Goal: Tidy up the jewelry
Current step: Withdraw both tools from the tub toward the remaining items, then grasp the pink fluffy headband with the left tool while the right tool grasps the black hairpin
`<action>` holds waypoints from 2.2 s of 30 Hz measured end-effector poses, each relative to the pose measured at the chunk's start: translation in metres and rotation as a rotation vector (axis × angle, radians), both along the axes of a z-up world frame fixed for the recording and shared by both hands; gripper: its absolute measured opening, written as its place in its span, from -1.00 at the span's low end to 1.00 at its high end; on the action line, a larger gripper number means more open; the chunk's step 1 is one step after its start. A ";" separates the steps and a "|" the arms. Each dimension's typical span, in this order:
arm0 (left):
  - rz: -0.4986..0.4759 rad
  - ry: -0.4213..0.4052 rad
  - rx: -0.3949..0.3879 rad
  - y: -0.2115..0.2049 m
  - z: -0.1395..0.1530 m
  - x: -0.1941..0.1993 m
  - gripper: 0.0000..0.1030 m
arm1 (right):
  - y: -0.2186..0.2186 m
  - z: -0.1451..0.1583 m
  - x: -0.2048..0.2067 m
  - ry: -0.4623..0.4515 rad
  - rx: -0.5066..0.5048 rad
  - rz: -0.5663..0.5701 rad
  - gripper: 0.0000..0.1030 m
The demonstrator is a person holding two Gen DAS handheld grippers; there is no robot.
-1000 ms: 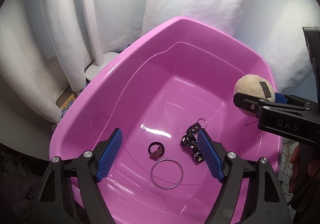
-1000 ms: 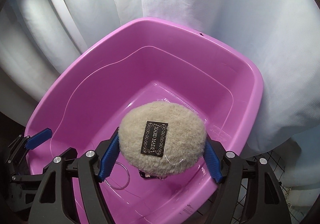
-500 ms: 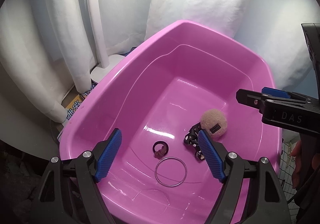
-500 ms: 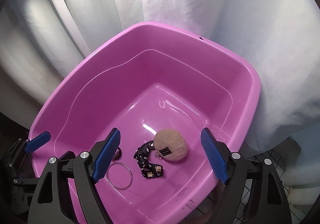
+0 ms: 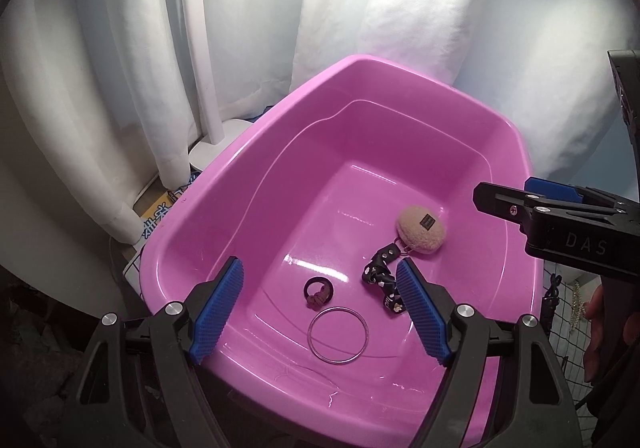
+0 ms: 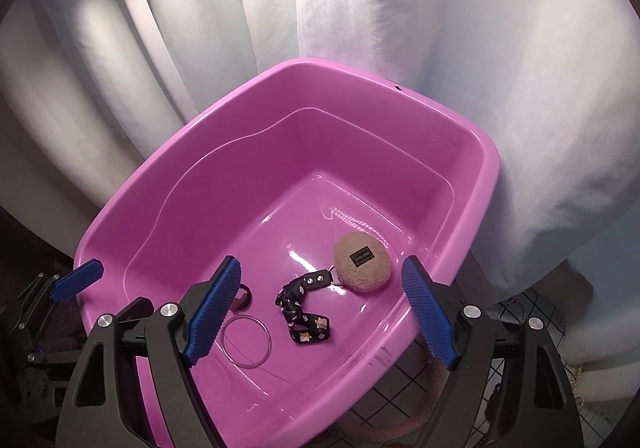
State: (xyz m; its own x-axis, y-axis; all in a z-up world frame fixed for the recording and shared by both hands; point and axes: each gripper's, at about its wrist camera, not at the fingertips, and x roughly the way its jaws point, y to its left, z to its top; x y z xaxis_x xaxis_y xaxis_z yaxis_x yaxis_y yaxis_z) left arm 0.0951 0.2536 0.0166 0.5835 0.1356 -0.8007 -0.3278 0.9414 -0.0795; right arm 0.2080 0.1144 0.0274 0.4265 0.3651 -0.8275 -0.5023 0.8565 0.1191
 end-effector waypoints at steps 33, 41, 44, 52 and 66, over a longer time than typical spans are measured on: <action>-0.153 -0.120 -0.018 -0.210 -0.017 -0.122 0.83 | -0.343 -0.067 -0.233 -0.041 0.130 -0.458 0.53; -0.103 -0.062 -0.020 -0.236 -0.053 -0.127 0.83 | -0.379 -0.100 -0.244 0.002 0.124 -0.489 0.53; -0.078 -0.052 -0.012 -0.240 -0.065 -0.122 0.83 | -0.384 -0.109 -0.241 -0.002 0.116 -0.493 0.53; -0.075 -0.043 0.032 -0.249 -0.087 -0.098 0.83 | -0.393 -0.134 -0.222 0.017 0.105 -0.544 0.53; -0.299 -0.034 0.074 -0.256 -0.126 -0.014 0.83 | -0.380 -0.169 -0.180 0.051 0.108 -0.632 0.53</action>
State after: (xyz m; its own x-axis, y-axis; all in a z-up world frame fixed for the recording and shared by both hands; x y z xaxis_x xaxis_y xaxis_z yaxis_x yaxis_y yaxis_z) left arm 0.0815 -0.0028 -0.1093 0.6326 0.0107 -0.7744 -0.0335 0.9993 -0.0136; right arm 0.0284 -0.2651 -0.1419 0.5480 0.1387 -0.8249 0.1038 0.9673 0.2316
